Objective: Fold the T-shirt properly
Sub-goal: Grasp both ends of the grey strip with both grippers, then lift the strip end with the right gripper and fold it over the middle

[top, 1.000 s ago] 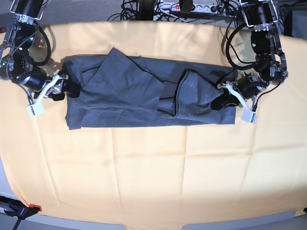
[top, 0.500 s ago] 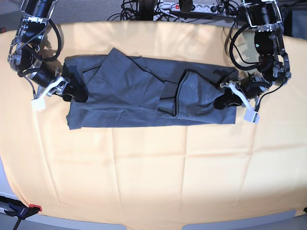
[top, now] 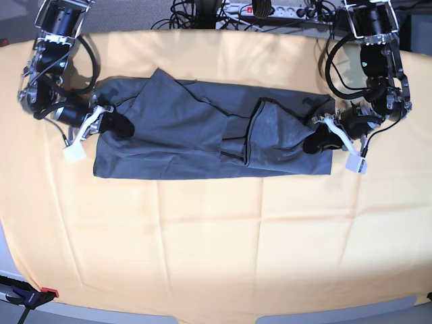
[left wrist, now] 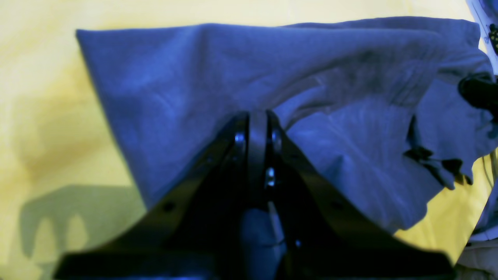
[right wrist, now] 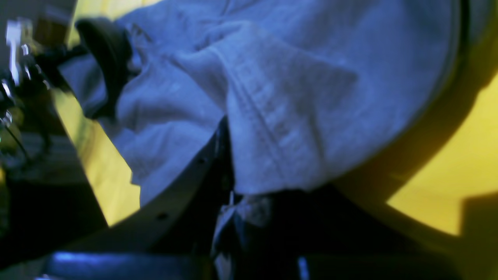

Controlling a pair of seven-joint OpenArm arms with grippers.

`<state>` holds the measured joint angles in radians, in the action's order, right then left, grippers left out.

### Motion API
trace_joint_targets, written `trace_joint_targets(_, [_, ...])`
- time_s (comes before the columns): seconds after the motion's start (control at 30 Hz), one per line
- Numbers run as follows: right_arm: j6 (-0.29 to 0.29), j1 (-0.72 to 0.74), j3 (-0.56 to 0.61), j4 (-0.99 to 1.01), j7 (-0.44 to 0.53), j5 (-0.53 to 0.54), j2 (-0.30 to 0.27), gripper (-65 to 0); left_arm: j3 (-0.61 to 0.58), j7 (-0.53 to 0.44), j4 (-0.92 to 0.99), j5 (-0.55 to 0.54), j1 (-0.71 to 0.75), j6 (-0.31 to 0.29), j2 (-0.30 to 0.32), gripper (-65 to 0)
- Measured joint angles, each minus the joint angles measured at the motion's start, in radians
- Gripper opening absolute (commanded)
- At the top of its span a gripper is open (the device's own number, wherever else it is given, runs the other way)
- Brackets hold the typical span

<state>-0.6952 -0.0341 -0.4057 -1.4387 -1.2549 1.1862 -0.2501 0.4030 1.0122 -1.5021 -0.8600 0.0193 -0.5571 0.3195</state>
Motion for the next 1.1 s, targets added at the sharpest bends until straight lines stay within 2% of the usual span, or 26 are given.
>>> trace_joint_targets(0.13, [-0.001, 0.07, 0.0, 0.0, 0.005, -0.045, -0.071, -65.0, 0.017, 0.001, 0.0, -0.077, 0.0, 0.0, 0.024, -65.0])
trace_joint_targets(0.3, [-0.001, 0.122, 0.0, 0.0, -0.004, -0.118, -0.161, -65.0, 0.111, 0.039, 0.0, -0.157, 0.0, 0.0, 0.05, -65.0])
trace_joint_targets(0.43, [0.0, 0.177, -0.001, 0.0, -0.004, -0.174, -0.239, -65.0, 0.186, 0.062, 0.0, -0.165, 0.002, 0.0, 0.048, -65.0])
trace_joint_targets(0.57, [0.076, 0.219, -0.002, -0.04, -0.029, -0.23, -0.275, -65.0, 0.21, 0.061, 0.0, -0.165, 0.003, 0.001, 0.049, -65.0])
trace_joint_targets(0.63, [0.127, 0.223, -0.002, -0.096, -0.055, -0.166, -0.279, -65.0, 0.209, 0.06, 0.0, -0.167, 0.013, 0.0, 0.048, -65.0])
trace_joint_targets(0.7, [0.13, 0.225, -0.002, -0.148, -0.109, -0.032, -0.271, -65.0, 0.209, 0.062, 0.0, -0.172, 0.028, 0.0, 0.046, -65.0])
trace_joint_targets(0.73, [0.104, 0.227, -0.003, -0.175, -0.132, 0.013, -0.254, -65.0, 0.208, 0.061, 0.0, -0.172, 0.035, 0.0, 0.043, -65.0])
trace_joint_targets(0.9, [0.055, 0.217, -0.001, -0.266, -0.17, 0.251, -0.124, -65.0, 0.207, 0.061, 0.0, -0.165, 0.035, -0.001, 0.032, -65.0])
trace_joint_targets(1.1, [0.04, 0.217, 0.027, -0.303, -0.171, 0.261, 0.021, -65.0, 0.207, 0.061, 0.0, -0.165, 0.035, 0.0, 0.031, -65.0])
